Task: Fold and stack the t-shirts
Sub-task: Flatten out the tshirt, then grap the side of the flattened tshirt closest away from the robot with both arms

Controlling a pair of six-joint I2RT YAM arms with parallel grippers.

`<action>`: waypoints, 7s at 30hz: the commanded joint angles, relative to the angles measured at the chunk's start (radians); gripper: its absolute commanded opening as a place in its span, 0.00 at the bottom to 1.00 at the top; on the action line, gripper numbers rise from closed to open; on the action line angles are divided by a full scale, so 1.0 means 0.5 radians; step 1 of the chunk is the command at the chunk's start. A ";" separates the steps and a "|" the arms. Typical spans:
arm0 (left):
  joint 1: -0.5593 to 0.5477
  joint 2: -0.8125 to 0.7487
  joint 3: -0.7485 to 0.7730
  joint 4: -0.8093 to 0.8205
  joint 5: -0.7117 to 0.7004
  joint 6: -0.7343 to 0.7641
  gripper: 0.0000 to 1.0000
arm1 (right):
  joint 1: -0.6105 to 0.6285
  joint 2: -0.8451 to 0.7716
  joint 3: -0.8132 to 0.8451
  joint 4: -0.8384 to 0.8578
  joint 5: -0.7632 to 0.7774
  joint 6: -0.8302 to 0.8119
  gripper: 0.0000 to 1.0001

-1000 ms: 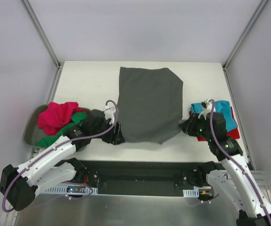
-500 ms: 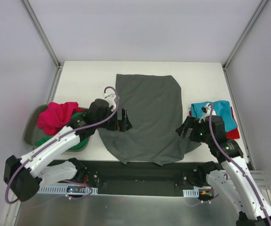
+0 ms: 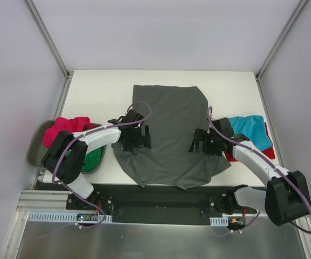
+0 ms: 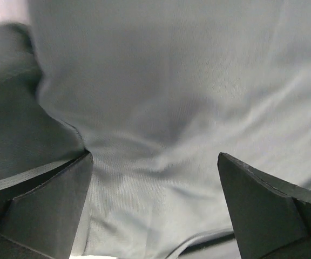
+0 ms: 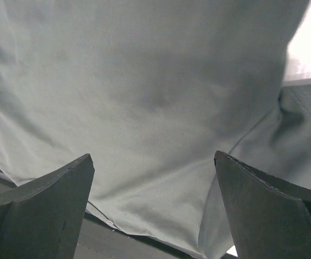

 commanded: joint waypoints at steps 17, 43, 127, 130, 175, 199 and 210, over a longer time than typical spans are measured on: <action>0.396 1.075 1.506 -0.144 -0.361 0.271 0.99 | 1.042 0.884 0.312 0.750 -0.241 0.364 0.96; 0.319 0.354 0.682 -0.230 -0.459 0.001 0.99 | -0.102 1.393 1.374 0.143 0.046 -0.403 0.96; 0.233 -0.556 -0.146 -0.046 -0.115 -0.033 0.99 | 0.085 0.139 0.042 0.278 0.872 0.683 0.02; 0.233 -0.563 -0.149 -0.046 -0.124 -0.033 0.99 | 0.107 0.329 0.211 0.333 0.832 0.637 0.08; 0.233 -0.505 -0.321 -0.046 -0.158 -0.063 0.99 | 0.049 0.983 0.656 0.165 0.651 0.018 0.45; 0.233 -0.471 -0.339 -0.052 -0.109 -0.100 0.99 | 0.052 0.446 0.313 -0.267 0.865 0.171 0.01; 0.194 -0.820 -0.446 -0.331 0.041 -0.121 0.99 | 0.049 0.127 -0.009 -0.369 0.869 0.244 0.01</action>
